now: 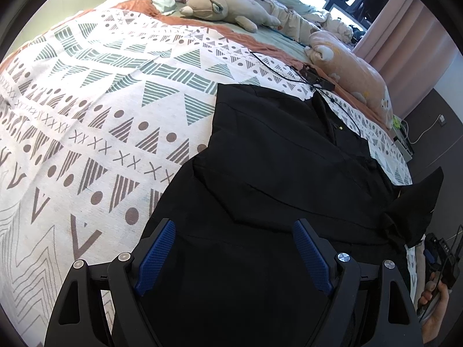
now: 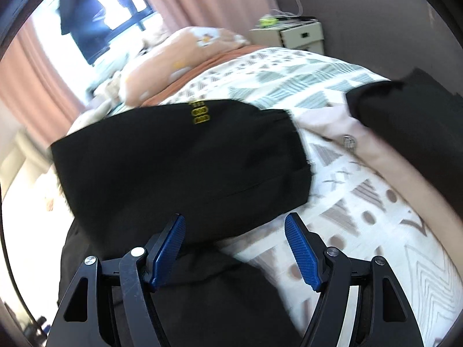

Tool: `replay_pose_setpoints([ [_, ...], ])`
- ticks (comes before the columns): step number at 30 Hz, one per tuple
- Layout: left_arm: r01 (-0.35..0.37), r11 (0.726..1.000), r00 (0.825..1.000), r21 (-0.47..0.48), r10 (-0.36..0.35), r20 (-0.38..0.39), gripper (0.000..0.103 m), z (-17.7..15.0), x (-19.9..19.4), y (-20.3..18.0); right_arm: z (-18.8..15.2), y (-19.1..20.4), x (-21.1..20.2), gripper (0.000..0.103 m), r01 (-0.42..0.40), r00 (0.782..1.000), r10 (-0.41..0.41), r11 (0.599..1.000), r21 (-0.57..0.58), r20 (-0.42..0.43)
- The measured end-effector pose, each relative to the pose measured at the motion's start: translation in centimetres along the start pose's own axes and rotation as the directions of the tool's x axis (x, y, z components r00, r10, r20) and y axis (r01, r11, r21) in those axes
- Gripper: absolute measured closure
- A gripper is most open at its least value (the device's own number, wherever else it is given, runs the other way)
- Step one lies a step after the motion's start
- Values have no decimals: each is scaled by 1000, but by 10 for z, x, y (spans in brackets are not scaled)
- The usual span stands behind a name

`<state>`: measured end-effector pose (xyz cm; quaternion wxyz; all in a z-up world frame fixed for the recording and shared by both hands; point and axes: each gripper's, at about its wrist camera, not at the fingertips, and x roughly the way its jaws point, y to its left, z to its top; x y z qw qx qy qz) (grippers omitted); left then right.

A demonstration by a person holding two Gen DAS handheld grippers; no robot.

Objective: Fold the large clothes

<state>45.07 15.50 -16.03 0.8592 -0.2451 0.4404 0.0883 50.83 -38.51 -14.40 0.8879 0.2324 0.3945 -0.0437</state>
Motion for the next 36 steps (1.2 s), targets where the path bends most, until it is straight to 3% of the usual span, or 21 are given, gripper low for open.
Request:
replay_pose_setpoints([
  [8,-30,999,999,36,31,-31,19,-5,15,-9,20,-52,38,31,0,1000,0,995,95,-1],
  [12,-39,998,998,45,41,-48,19,-7,24,-11,24,-53,63,31,-6,999,9,997,75,-41],
  [17,-42,998,997,54,46,-64,19,-8,30,-16,22,-37,77,33,80,996,-81,996,-26,-35],
  [18,-41,998,997,56,45,-66,19,-8,31,-17,21,-32,80,34,98,994,-100,994,-52,-38],
  [23,-36,997,996,65,41,-75,19,-8,33,-20,16,-16,81,67,110,992,-118,985,-136,-50],
  [26,-28,999,998,44,31,-60,19,-5,28,-16,15,-19,78,77,90,994,-97,989,-122,-53],
  [30,-35,999,999,13,35,-26,19,-1,16,-9,14,-15,67,86,47,997,-52,995,-86,-51],
  [36,-8,999,1000,-44,9,21,19,4,-5,5,18,22,36,89,13,1000,-10,991,-131,26],
])
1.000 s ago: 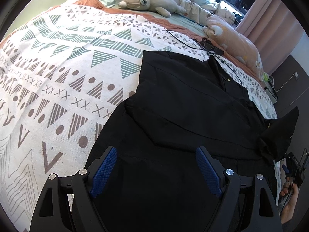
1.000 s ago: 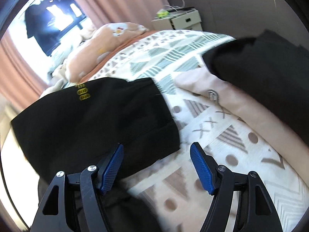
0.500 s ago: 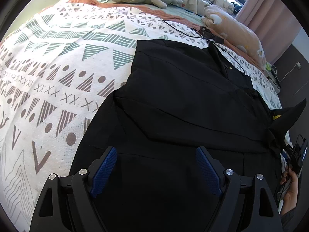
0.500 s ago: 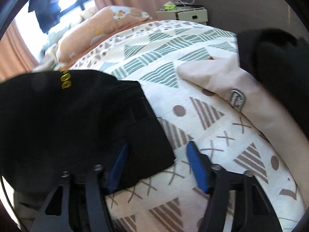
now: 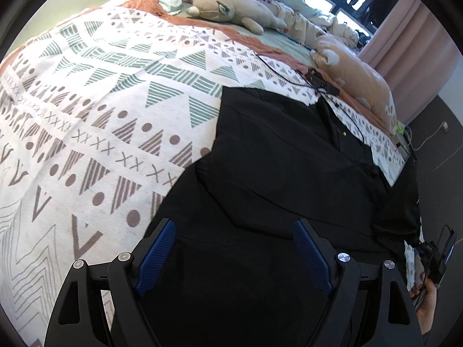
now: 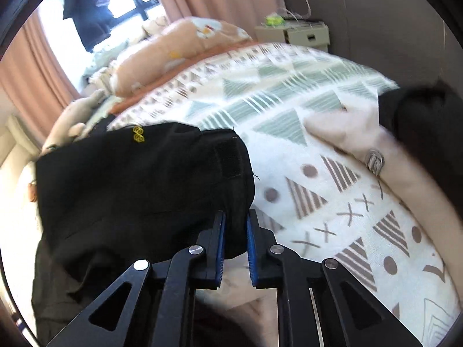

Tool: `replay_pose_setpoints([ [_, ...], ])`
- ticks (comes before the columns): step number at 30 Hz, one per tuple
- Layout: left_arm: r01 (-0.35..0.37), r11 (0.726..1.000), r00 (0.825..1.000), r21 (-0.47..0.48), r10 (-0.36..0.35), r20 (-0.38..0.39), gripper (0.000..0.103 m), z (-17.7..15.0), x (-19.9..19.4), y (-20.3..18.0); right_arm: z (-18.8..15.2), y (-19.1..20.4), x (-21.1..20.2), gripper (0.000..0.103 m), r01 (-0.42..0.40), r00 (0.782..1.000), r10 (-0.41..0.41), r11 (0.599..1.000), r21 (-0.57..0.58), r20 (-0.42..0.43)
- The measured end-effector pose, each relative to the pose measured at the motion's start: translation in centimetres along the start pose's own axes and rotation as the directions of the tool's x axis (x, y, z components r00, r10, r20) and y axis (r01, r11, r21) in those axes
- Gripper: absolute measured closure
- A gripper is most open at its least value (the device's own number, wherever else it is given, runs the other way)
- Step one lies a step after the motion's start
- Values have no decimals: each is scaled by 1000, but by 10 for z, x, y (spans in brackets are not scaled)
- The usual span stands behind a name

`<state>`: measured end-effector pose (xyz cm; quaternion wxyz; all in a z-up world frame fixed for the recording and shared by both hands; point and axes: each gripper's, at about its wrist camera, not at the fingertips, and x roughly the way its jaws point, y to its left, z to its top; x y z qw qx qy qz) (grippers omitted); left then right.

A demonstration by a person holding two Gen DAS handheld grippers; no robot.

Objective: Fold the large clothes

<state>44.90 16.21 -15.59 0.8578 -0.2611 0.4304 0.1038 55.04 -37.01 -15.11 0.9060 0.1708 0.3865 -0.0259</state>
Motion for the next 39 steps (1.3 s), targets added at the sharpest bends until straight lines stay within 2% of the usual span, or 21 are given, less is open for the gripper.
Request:
replay_pose_setpoints([
  [7,26,997,999,-75,-24,24,19,4,-16,22,3,58,-51,92,-53,994,59,996,-70,92],
  [11,17,996,1000,-89,-15,22,19,3,-26,31,2,90,-77,93,-87,987,100,991,-106,126],
  [22,72,987,996,-146,-64,60,19,6,-59,64,-11,171,-137,94,-162,964,196,968,-191,177],
  [31,117,975,992,-190,-106,70,19,9,-72,84,-36,246,-159,95,-246,940,298,929,-276,164],
  [37,122,970,991,-210,-107,79,19,12,-75,94,-67,305,-142,95,-324,926,368,890,-320,88],
  [39,130,968,990,-215,-115,81,19,13,-75,95,-75,320,-139,95,-373,905,416,876,-307,88],
])
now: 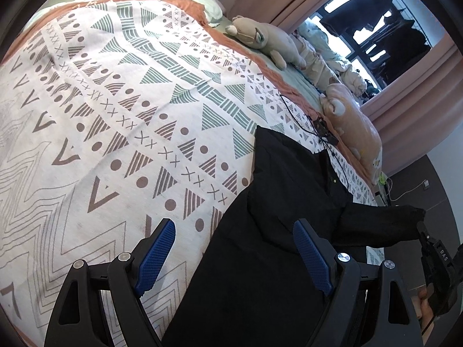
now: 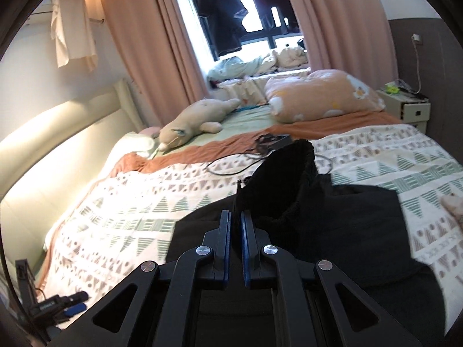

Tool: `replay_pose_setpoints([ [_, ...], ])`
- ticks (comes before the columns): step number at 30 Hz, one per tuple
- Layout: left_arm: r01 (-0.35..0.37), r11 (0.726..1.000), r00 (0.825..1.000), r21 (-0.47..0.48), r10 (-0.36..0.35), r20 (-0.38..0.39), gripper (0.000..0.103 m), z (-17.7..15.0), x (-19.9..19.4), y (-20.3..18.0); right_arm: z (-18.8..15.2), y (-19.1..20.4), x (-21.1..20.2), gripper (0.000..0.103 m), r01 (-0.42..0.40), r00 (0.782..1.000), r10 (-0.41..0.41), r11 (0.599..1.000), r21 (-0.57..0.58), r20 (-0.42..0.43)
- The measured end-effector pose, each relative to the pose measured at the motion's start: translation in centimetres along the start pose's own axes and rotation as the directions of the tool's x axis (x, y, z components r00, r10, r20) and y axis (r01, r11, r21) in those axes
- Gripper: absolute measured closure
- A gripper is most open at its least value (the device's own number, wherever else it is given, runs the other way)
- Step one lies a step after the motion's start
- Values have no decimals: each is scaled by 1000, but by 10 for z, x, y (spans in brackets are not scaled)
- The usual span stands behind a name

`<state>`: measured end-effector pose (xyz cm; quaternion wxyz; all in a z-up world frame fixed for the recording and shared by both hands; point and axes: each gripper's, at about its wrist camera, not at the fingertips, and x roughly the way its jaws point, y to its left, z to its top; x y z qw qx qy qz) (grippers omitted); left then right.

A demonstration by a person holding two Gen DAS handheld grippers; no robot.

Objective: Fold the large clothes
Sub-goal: 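Grasp the shirt edge with the right gripper and fold it over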

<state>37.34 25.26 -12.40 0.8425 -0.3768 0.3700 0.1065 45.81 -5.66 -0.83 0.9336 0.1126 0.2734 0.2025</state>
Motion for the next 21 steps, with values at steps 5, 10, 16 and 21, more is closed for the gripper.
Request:
replay_pose_setpoints([
  [5,-1,1000,1000,6,1,-1,19,1,2,-1,-12,11,13,17,-71,997,71,997,26,-23],
  [10,-4,1000,1000,31,5,-13,19,-1,10,-11,-17,-26,17,17,-49,996,56,994,101,-67],
  [16,-10,998,1000,62,11,-14,19,-5,19,-26,-23,-94,10,17,58,993,-38,983,174,-115],
  [21,-28,994,999,107,30,-16,19,-9,29,-41,-29,-152,-3,17,184,973,-146,958,222,-178],
])
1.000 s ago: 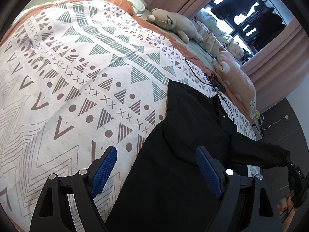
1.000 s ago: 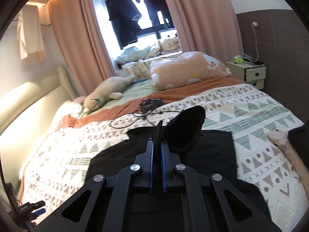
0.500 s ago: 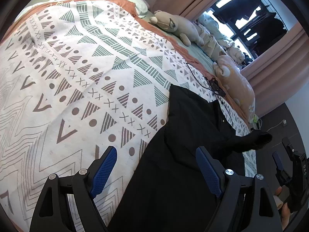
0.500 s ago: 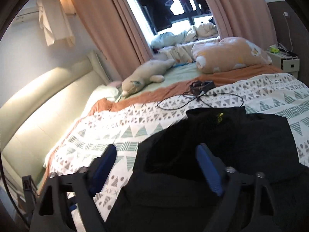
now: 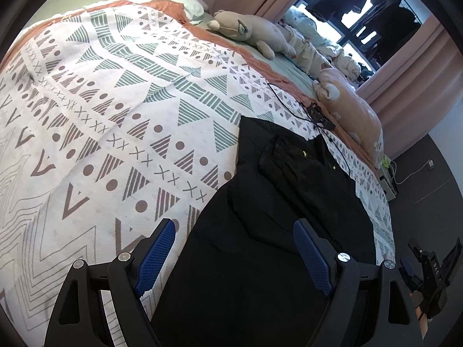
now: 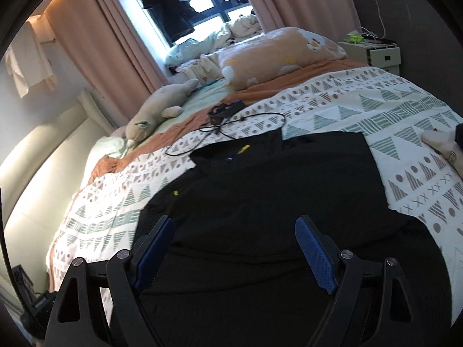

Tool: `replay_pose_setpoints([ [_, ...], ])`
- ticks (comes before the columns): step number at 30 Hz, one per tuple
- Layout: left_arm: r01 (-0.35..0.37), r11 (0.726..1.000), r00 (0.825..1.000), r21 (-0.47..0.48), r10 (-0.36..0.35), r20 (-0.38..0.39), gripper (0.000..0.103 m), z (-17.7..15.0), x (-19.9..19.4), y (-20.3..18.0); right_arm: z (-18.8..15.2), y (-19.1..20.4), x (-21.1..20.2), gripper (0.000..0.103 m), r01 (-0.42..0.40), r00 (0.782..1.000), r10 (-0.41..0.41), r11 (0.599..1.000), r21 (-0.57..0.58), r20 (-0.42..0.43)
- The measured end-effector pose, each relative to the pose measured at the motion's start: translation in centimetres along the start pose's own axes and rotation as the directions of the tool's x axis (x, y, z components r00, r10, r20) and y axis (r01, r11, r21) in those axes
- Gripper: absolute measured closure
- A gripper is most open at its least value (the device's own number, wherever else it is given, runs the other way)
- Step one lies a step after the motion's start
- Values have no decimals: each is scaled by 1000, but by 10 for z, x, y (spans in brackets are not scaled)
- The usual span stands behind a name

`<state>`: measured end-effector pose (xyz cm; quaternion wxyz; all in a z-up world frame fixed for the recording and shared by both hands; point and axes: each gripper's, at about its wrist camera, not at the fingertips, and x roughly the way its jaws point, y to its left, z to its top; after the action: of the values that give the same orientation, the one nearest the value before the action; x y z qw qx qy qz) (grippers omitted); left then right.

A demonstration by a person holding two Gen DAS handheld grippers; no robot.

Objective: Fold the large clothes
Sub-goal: 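Grasp the shirt edge with the right gripper and fold it over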

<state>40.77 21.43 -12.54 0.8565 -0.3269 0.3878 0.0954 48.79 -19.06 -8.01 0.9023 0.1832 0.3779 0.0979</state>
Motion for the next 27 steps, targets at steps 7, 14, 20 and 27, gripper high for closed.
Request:
replay_pose_setpoints([
  [7,-38,992,999,123,38,-3,19,-2,22,-30,-5,-88,-5,18,16,999,-11,988,154,-34],
  [14,-26,987,1000,159,28,-14,19,2,48,-53,-13,-150,17,21,-50,993,85,938,342,-87],
  [20,-64,979,997,194,73,-36,19,14,88,-67,-19,-174,43,22,-132,972,212,855,502,-104],
  [27,-84,970,990,228,108,-94,19,33,147,-86,-16,-186,72,38,-63,978,158,842,536,-133],
])
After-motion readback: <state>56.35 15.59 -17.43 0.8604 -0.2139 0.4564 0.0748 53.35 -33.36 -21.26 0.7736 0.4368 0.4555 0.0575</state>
